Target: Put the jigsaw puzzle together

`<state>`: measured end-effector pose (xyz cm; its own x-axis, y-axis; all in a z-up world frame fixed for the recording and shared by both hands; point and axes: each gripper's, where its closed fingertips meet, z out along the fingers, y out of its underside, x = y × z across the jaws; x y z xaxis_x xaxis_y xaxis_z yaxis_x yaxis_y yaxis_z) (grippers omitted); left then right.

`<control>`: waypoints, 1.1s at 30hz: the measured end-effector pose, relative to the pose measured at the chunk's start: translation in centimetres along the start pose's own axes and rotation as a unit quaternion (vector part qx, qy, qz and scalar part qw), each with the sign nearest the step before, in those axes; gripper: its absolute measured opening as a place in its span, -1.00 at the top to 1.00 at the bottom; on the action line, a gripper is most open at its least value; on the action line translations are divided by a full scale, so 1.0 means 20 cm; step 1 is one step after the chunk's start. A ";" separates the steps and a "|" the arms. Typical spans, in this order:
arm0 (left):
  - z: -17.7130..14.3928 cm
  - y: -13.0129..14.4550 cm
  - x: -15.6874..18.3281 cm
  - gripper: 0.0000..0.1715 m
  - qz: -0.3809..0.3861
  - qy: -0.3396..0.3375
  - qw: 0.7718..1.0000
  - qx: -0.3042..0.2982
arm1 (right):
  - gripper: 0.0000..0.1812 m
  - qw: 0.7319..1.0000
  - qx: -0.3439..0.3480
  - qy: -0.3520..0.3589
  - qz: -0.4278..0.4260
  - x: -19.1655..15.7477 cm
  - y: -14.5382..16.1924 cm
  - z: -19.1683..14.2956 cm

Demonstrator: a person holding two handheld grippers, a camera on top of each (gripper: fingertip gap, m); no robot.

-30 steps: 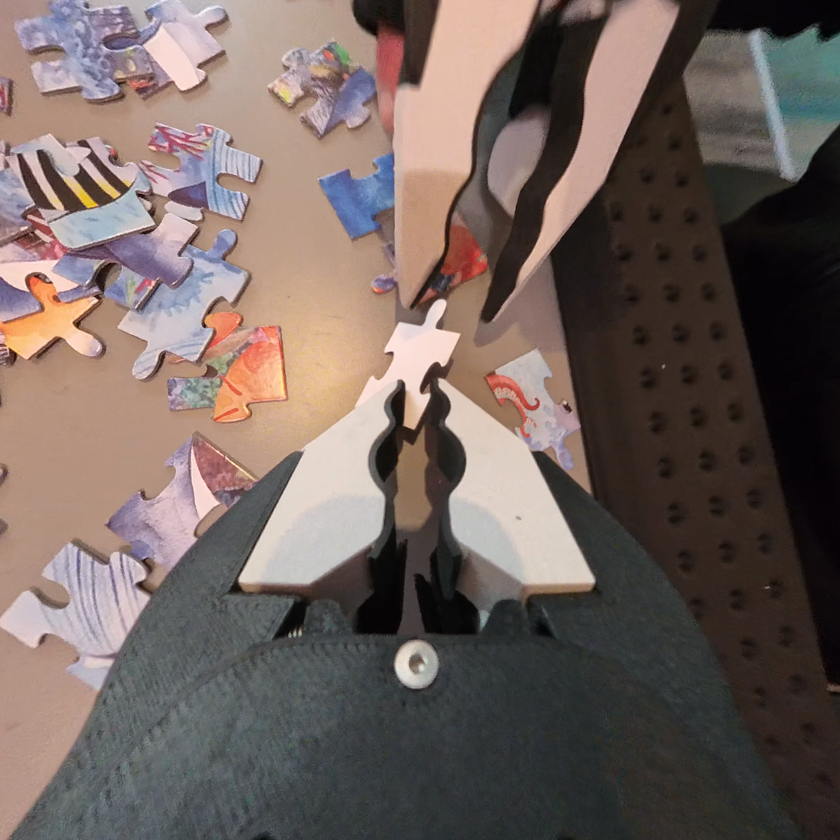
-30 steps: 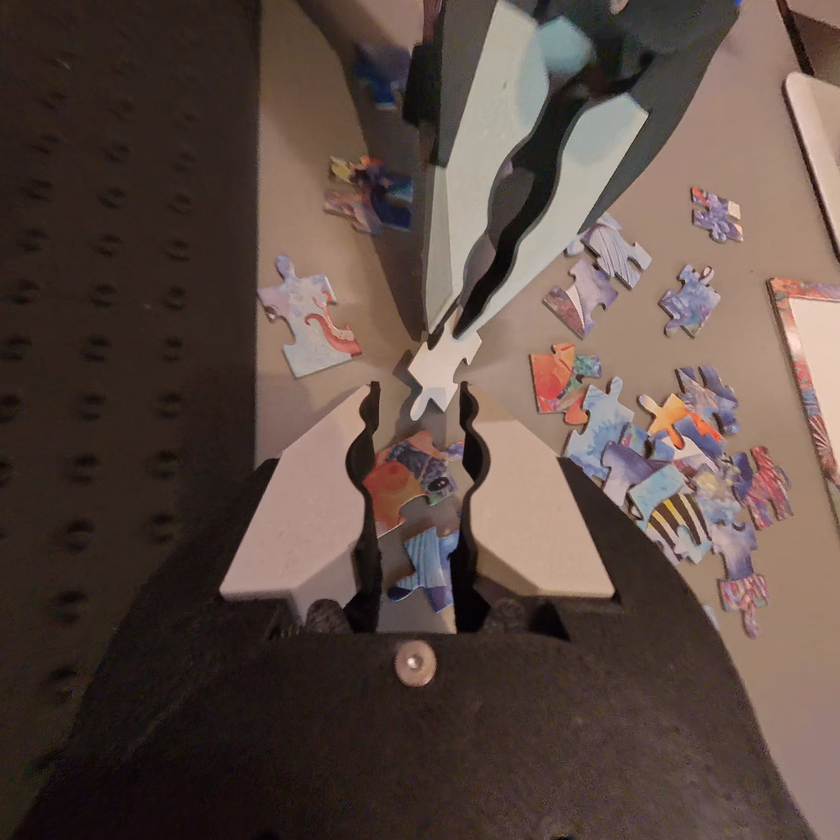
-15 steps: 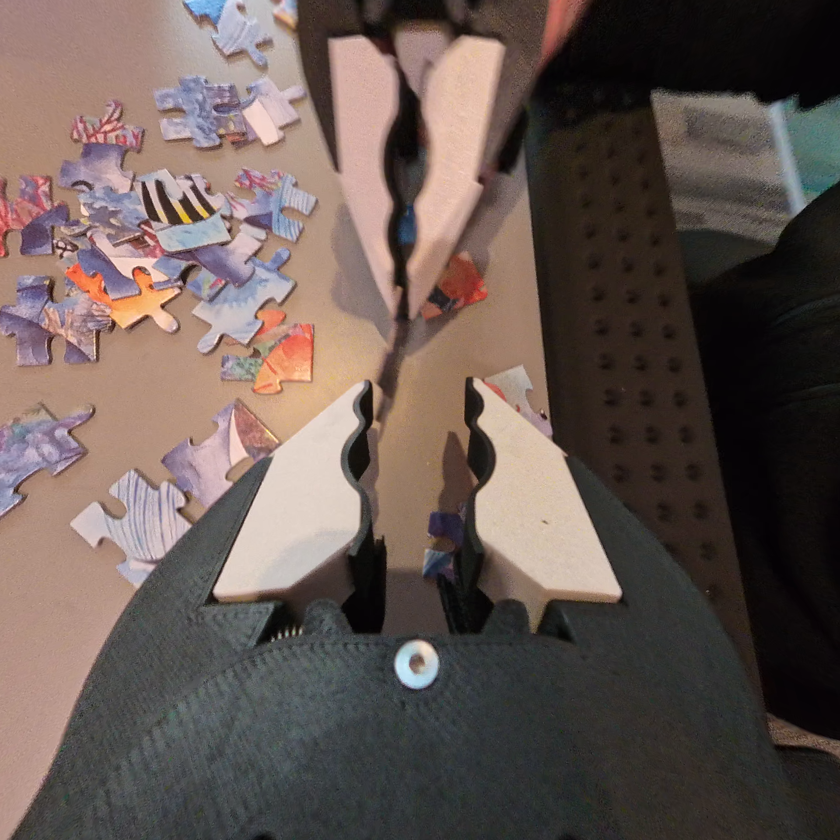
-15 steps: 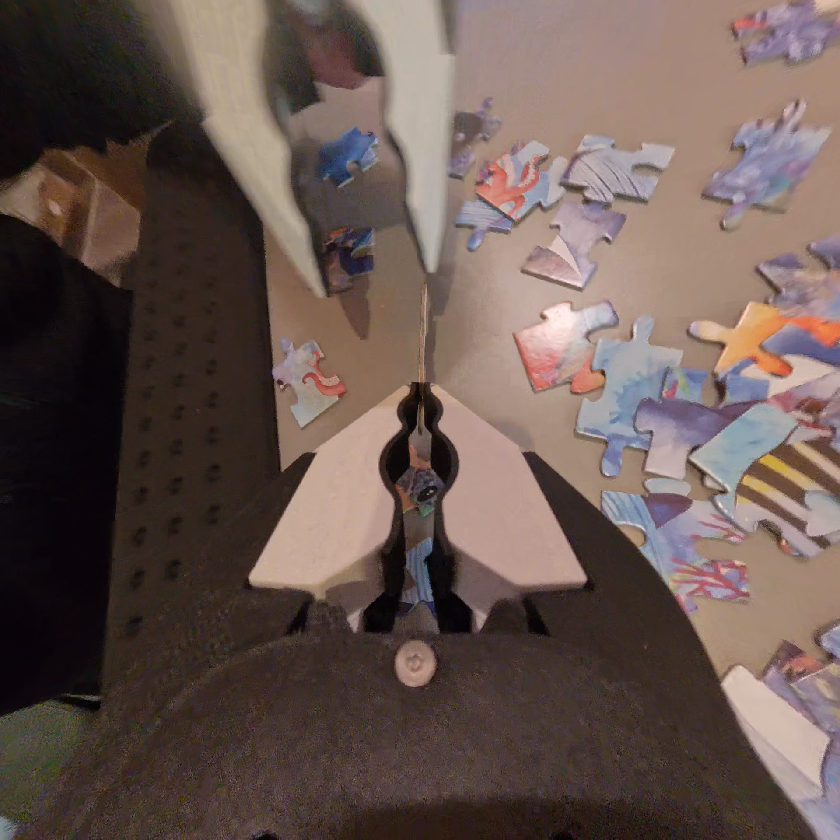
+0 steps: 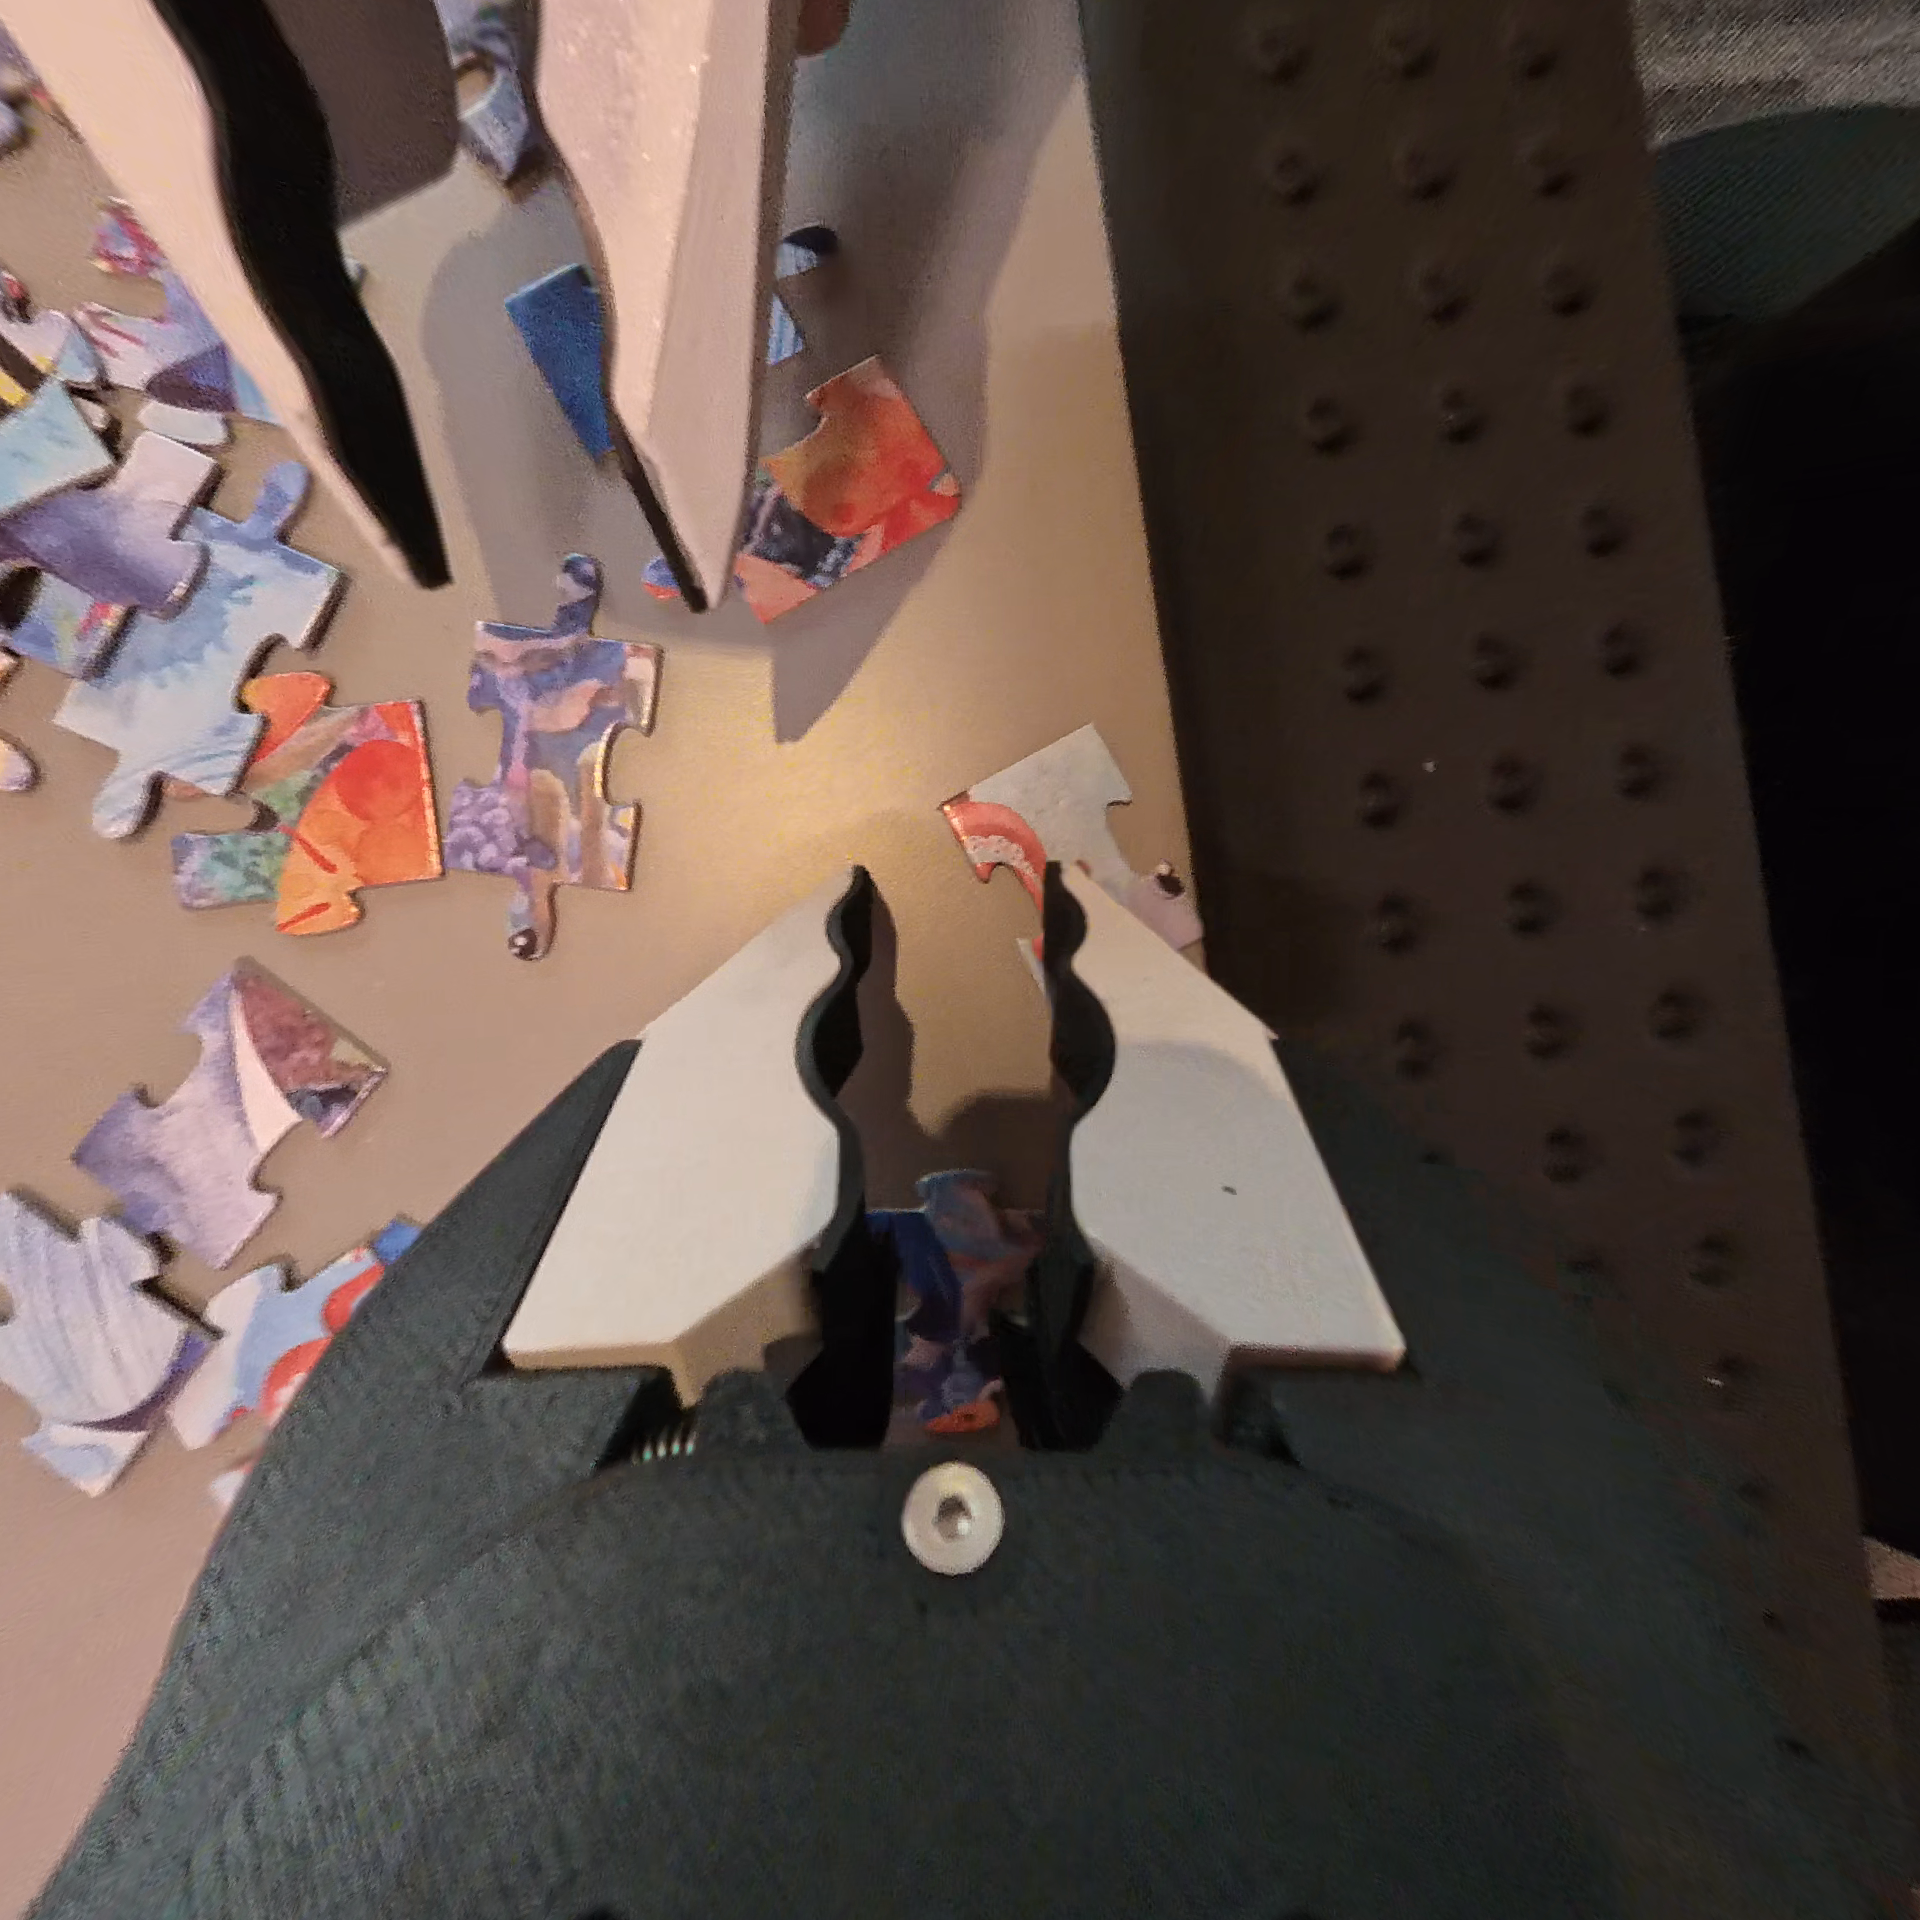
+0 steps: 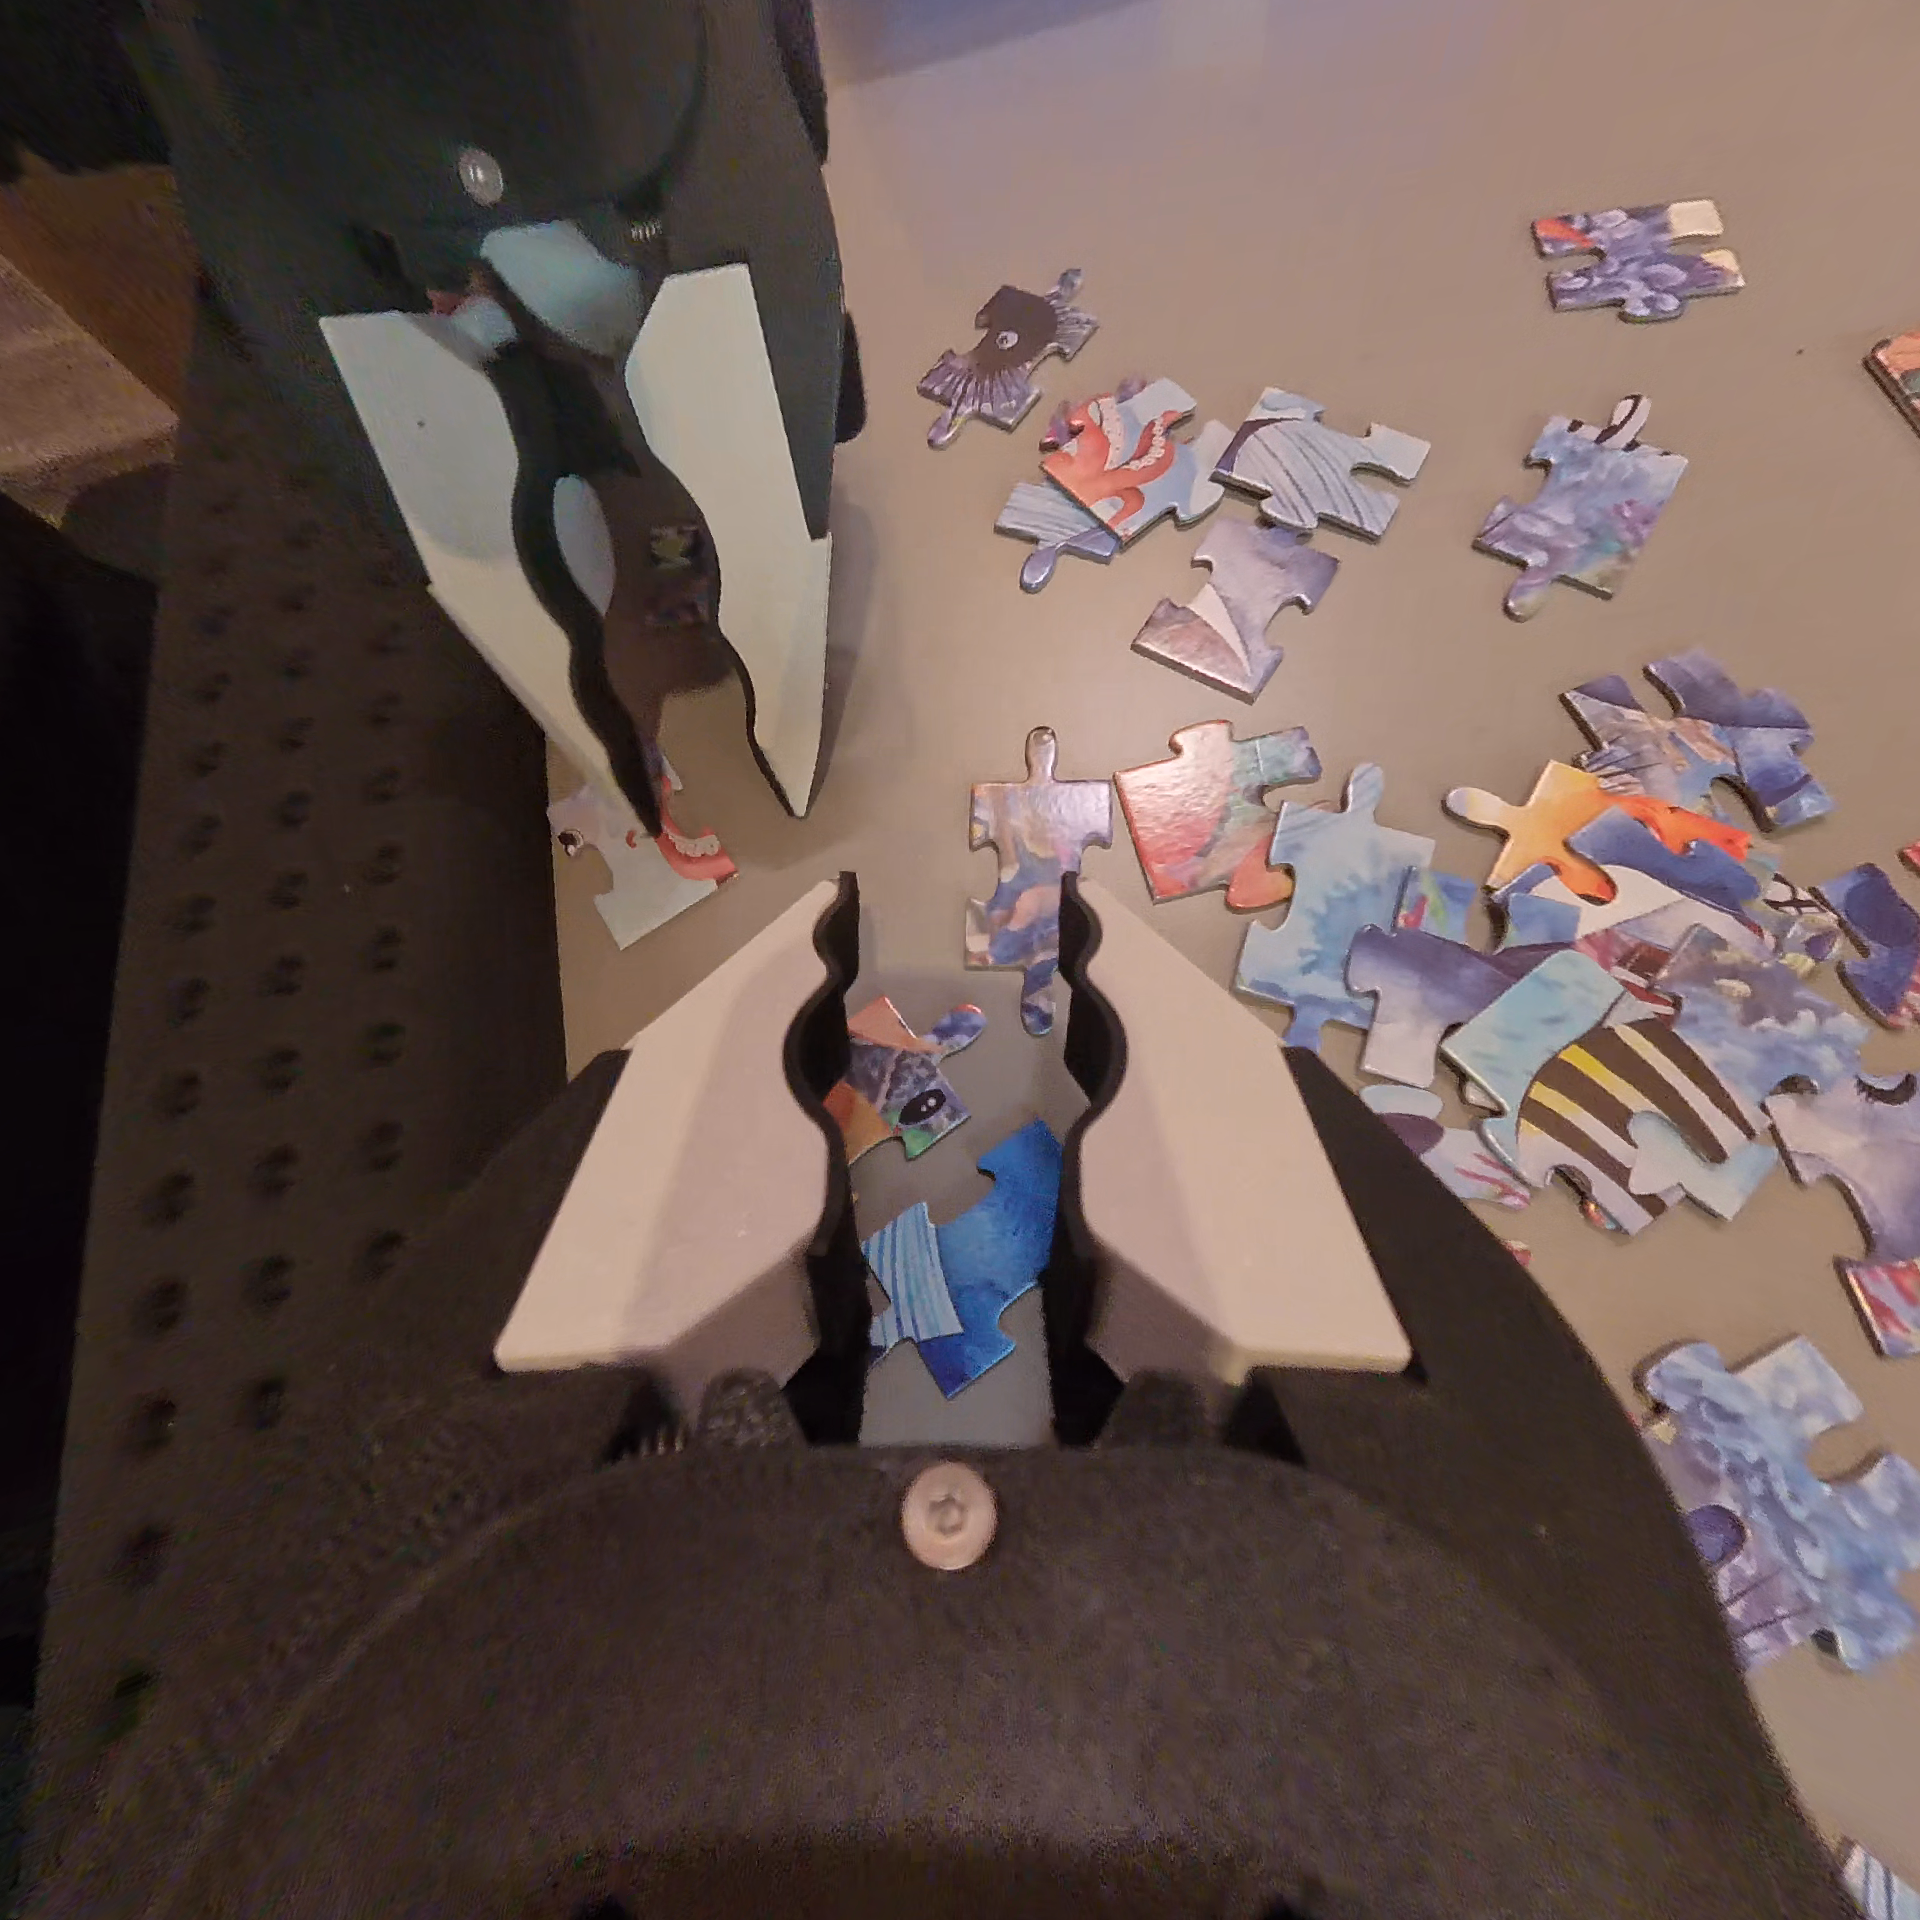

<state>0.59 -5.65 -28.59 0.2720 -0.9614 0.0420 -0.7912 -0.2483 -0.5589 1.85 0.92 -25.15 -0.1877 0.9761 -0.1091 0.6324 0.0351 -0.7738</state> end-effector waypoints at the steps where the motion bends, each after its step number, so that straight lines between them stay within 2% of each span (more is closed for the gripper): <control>1: 0.00 0.00 -0.02 0.57 0.003 -0.009 1.000 -0.004 | 0.60 1.000 -0.003 0.002 -0.005 0.00 0.01 0.00; 2: 0.00 0.01 -0.05 0.55 -0.001 -0.022 1.000 -0.010 | 0.62 1.000 -0.004 0.007 -0.012 0.01 0.01 0.00; 3: -0.01 0.02 -0.11 0.62 0.007 -0.052 0.998 -0.020 | 0.63 1.000 -0.005 0.014 -0.017 0.02 0.02 0.00; 6: -0.08 0.07 -0.22 0.53 0.016 -0.107 0.993 -0.052 | 0.64 1.000 0.007 0.018 -0.019 0.03 0.01 -0.02; 9: -0.23 0.08 -0.27 0.47 -0.011 -0.126 0.992 -0.027 | 0.60 0.999 0.015 0.009 -0.035 0.00 0.00 -0.05; 12: -0.37 0.16 -0.26 0.38 -0.038 -0.129 0.991 -0.029 | 0.54 0.997 0.015 -0.043 -0.056 -0.12 -0.02 -0.03; 15: -0.46 0.30 -0.19 0.32 -0.063 -0.120 0.990 -0.048 | 0.54 0.993 -0.030 -0.058 -0.099 -0.20 0.02 0.05; 22: -0.50 0.60 0.00 0.29 -0.113 -0.093 0.984 -0.099 | 0.54 0.982 -0.103 -0.063 -0.145 -0.28 0.07 0.19; 28: -0.50 0.73 0.01 0.37 -0.148 -0.111 0.979 -0.091 | 0.78 0.981 -0.116 -0.072 -0.140 -0.29 0.06 0.25; 33: -0.50 0.75 -0.01 0.51 -0.155 -0.117 0.979 -0.070 | 0.81 0.983 -0.115 -0.059 -0.128 -0.25 0.03 0.28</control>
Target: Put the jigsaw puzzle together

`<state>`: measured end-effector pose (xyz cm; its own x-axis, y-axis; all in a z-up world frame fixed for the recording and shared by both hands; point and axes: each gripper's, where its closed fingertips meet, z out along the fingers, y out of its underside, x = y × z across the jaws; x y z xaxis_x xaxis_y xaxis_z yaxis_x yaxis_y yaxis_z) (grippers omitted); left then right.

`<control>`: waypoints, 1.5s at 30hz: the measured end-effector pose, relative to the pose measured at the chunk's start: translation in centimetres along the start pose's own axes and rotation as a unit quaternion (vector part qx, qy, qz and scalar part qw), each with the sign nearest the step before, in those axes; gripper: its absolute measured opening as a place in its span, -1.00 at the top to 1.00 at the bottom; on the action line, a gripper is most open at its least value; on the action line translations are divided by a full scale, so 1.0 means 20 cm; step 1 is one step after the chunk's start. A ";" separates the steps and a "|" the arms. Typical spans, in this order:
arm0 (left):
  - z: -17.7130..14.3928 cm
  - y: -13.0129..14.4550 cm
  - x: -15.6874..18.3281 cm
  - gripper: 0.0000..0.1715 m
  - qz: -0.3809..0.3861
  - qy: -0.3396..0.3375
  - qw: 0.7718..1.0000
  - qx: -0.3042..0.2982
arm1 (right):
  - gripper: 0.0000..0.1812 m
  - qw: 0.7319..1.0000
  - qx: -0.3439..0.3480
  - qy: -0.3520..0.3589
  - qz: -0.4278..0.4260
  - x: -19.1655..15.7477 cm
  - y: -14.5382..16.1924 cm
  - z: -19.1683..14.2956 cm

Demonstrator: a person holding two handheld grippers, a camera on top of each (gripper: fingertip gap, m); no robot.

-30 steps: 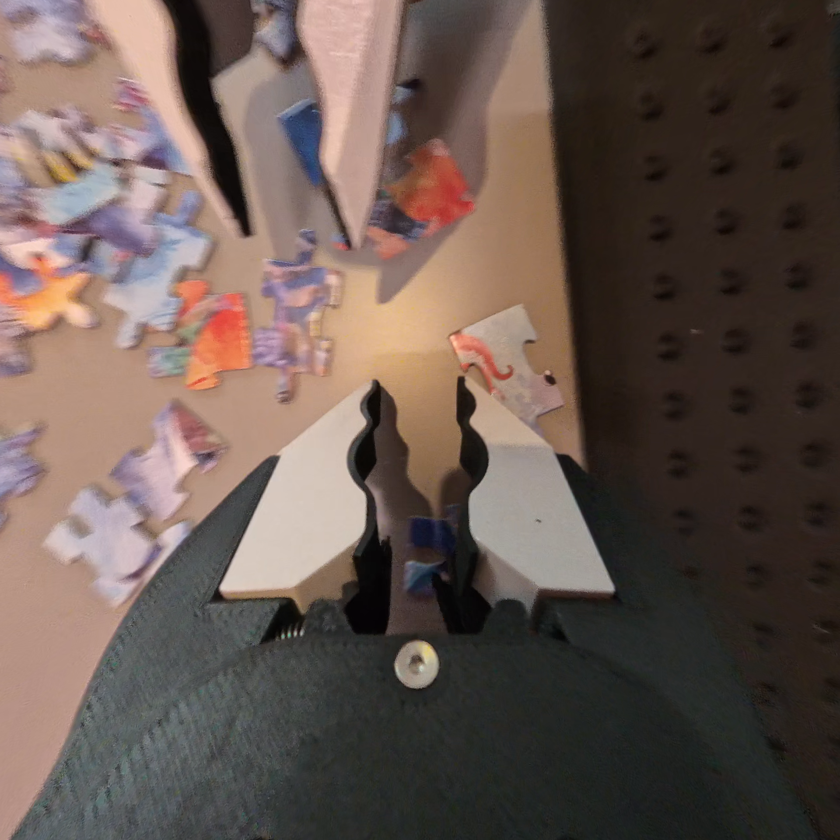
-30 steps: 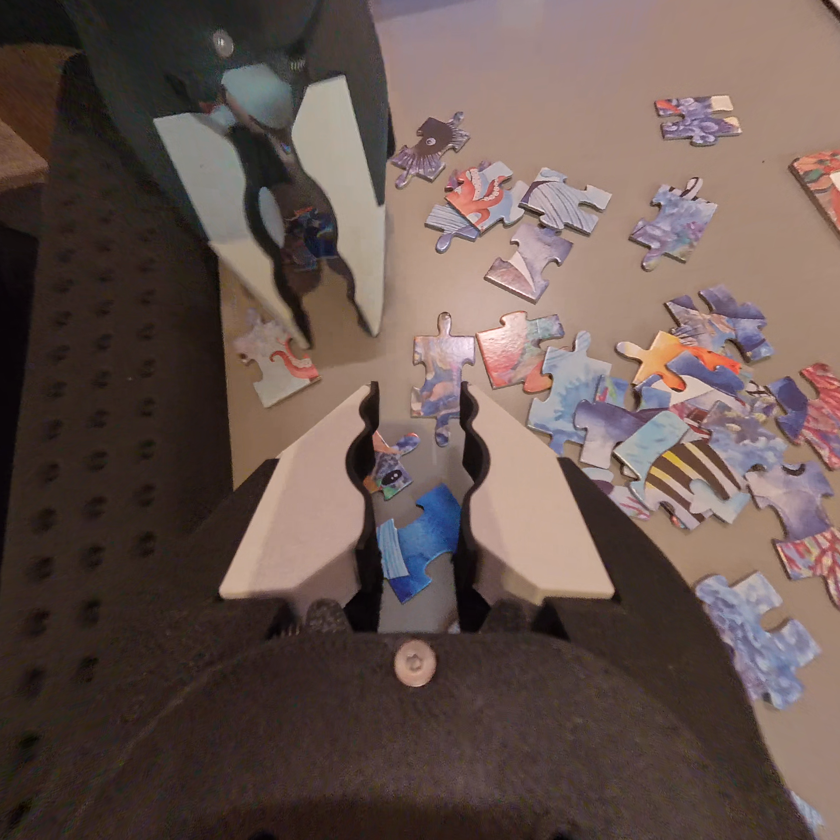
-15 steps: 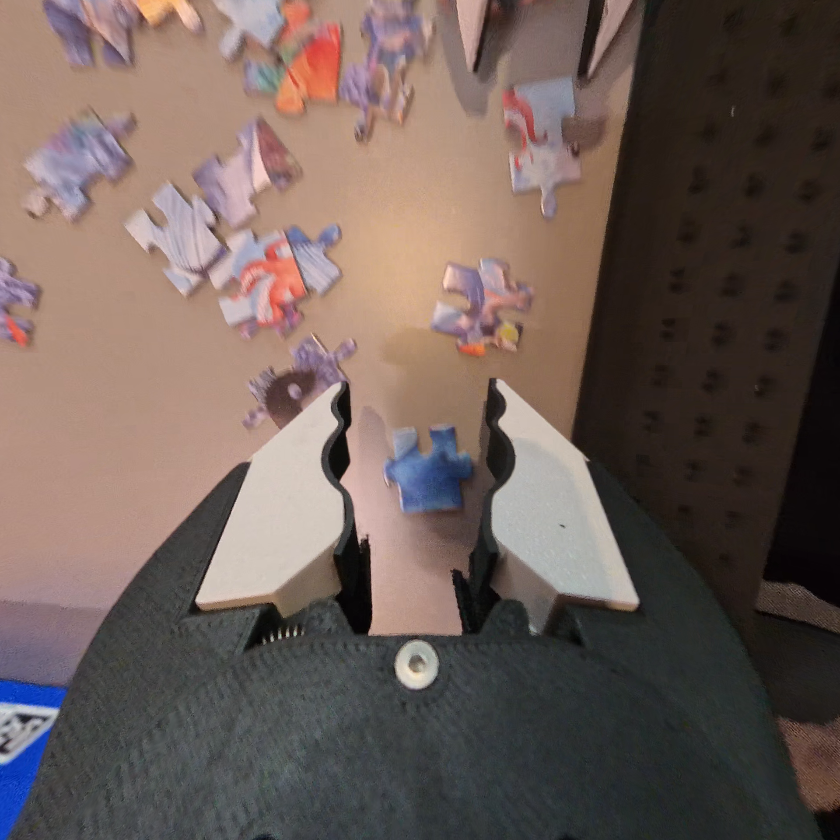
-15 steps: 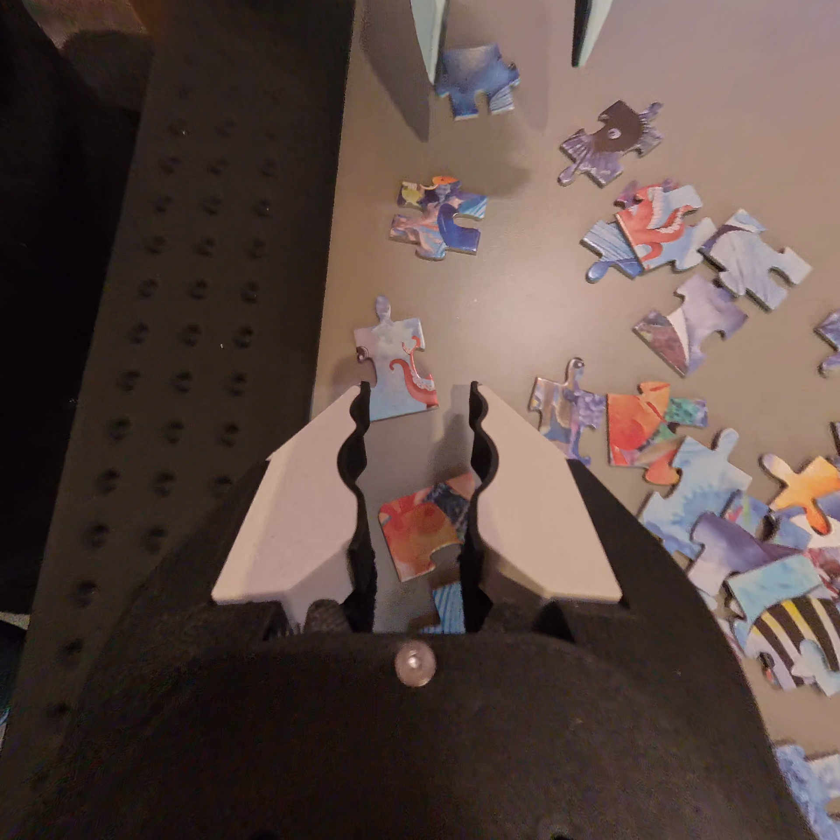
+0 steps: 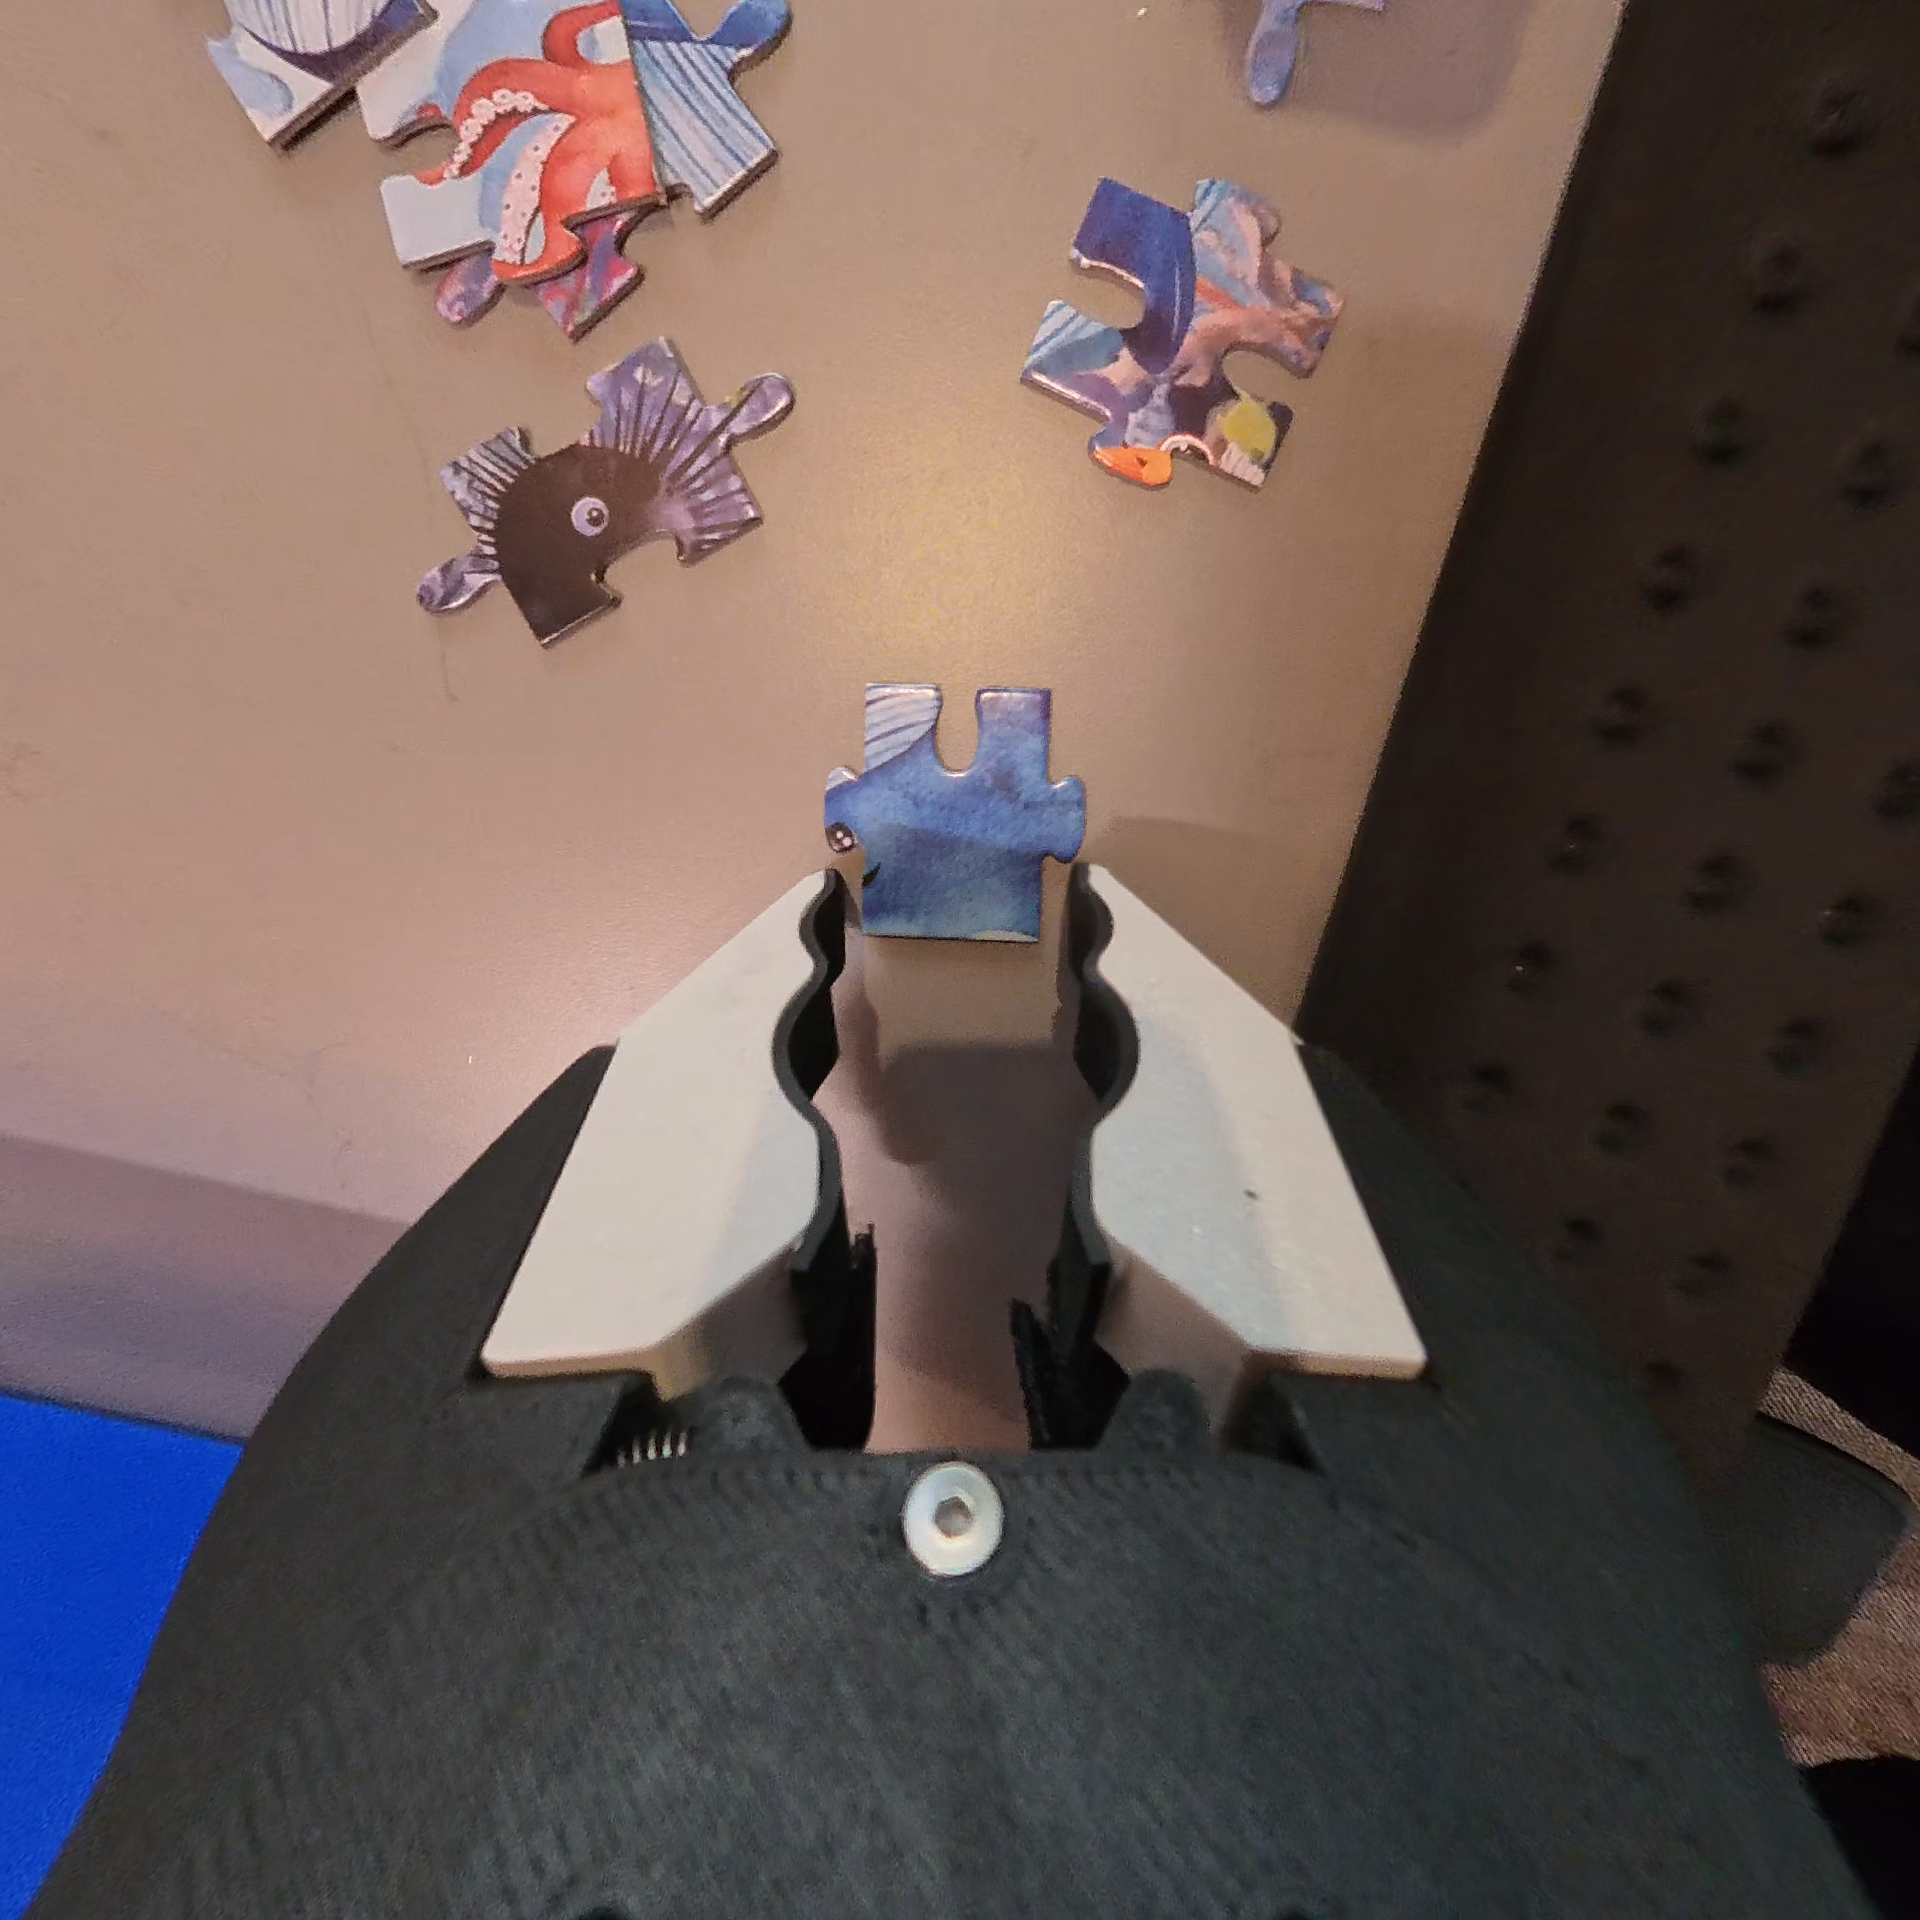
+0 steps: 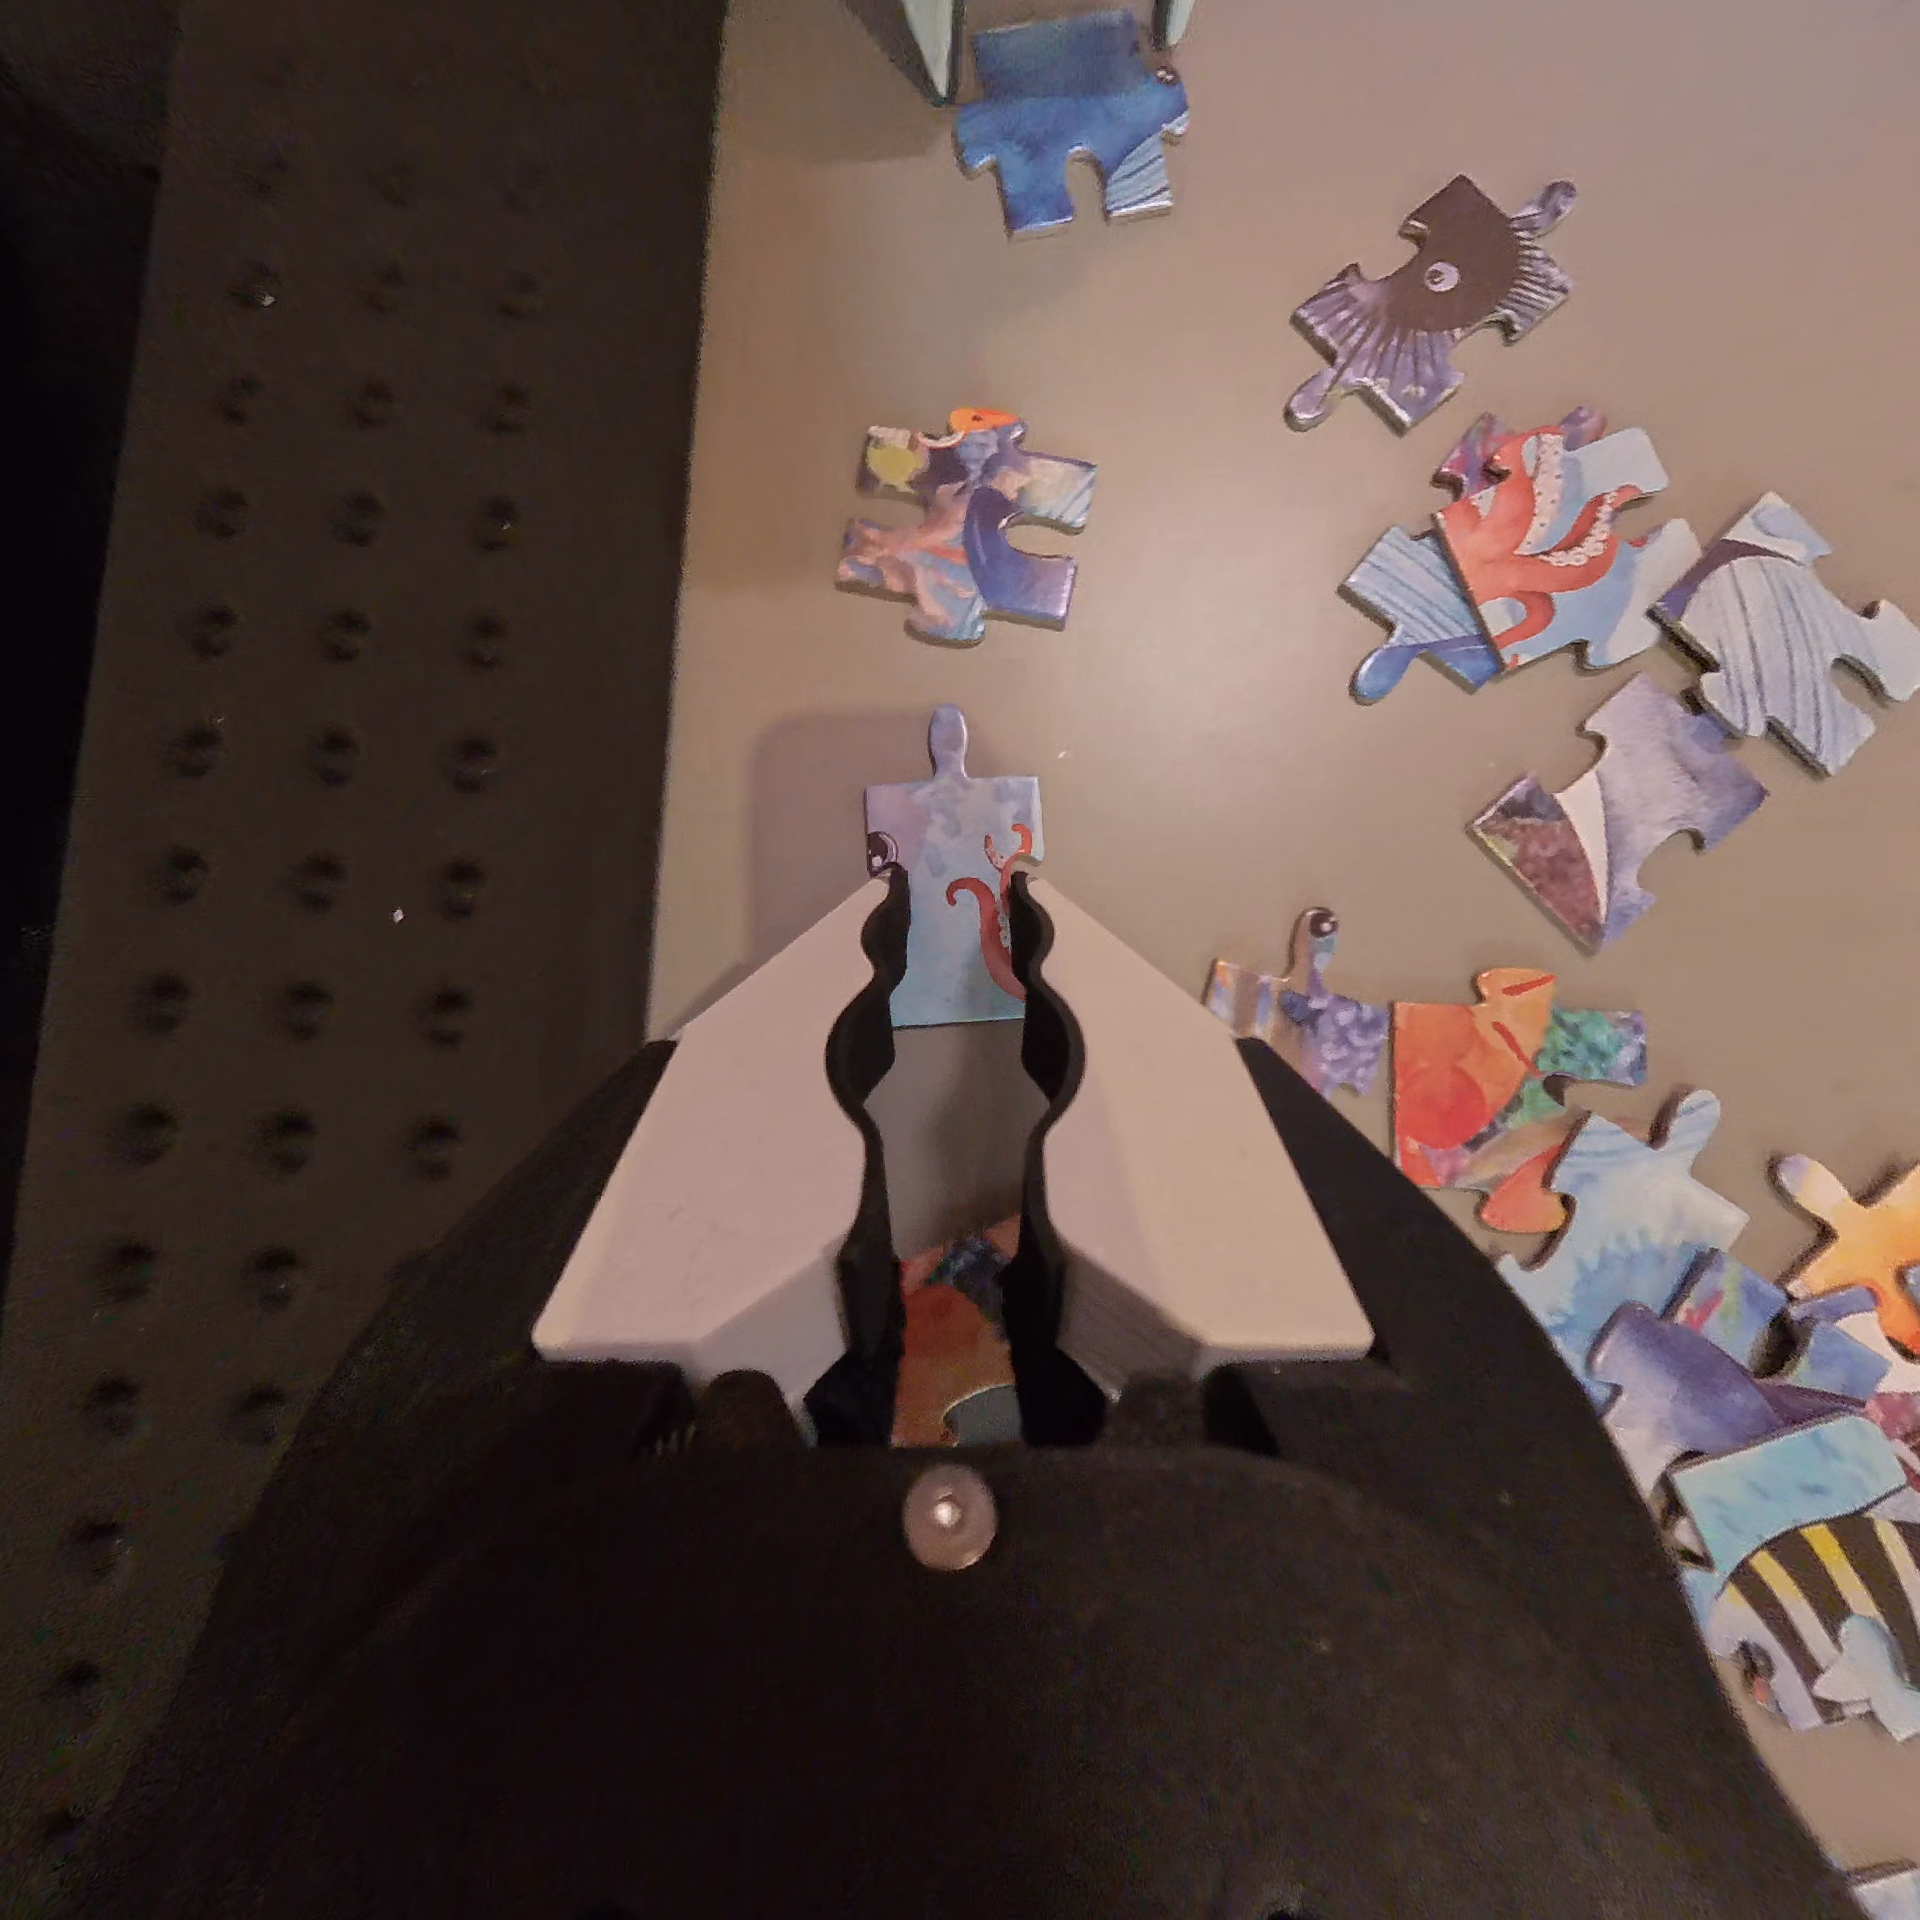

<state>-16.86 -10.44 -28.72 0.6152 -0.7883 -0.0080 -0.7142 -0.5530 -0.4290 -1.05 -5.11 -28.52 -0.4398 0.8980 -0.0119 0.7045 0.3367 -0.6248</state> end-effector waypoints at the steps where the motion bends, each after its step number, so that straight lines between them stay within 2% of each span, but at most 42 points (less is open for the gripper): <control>1: 0.00 0.00 0.00 0.53 0.001 0.000 1.000 0.003 | 0.82 1.000 0.000 0.005 0.005 0.02 -0.01 0.00; 4: 0.01 -0.02 -0.01 0.58 0.007 0.002 1.000 0.013 | 0.79 1.000 -0.002 0.010 0.015 0.05 -0.03 0.02; 6: 0.01 -0.04 -0.02 0.62 0.009 0.001 1.000 0.019 | 0.66 1.000 -0.006 0.019 0.019 0.08 -0.04 0.02; 10: 0.00 -0.05 -0.07 0.51 0.017 -0.022 0.999 0.021 | 0.63 0.999 0.019 0.030 0.027 0.13 -0.10 -0.03; 16: -0.02 -0.24 -0.15 0.43 0.010 -0.044 0.996 0.071 | 0.57 0.995 0.016 0.089 0.050 0.35 -0.14 -0.12; 20: 0.03 -0.30 -0.19 0.37 0.012 -0.053 0.997 0.051 | 0.51 0.993 -0.007 0.101 0.057 0.48 -0.17 -0.08; 24: 0.08 -0.29 -0.23 0.37 0.001 -0.049 0.999 0.023 | 0.48 0.994 -0.026 0.093 0.053 0.57 -0.22 0.02; 27: 0.10 -0.28 -0.25 0.36 -0.005 -0.052 0.999 0.015 | 0.36 0.991 -0.042 0.101 0.077 0.68 -0.19 0.08; 31: 0.12 -0.28 -0.27 0.37 -0.005 -0.046 0.999 0.011 | 0.32 0.992 -0.021 0.061 0.104 0.70 -0.21 0.14; 36: 0.13 -0.31 -0.29 0.35 -0.003 -0.046 0.999 0.016 | 0.33 0.992 -0.027 0.070 0.102 0.74 -0.21 0.14; 40: 0.11 -0.38 -0.31 0.36 -0.006 -0.051 0.998 0.048 | 0.29 0.989 -0.019 0.109 0.102 0.81 -0.21 0.13; 45: 0.12 -0.43 -0.32 0.34 -0.006 -0.053 0.997 0.054 | 0.34 0.981 -0.014 0.143 0.129 0.89 -0.19 0.11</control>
<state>-13.87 0.11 -27.19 0.6596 -0.7457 -0.0941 -0.6698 -0.5264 -0.5237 -12.71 9.10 -28.06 -0.0740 0.9957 0.0550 0.7887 0.0922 -0.6079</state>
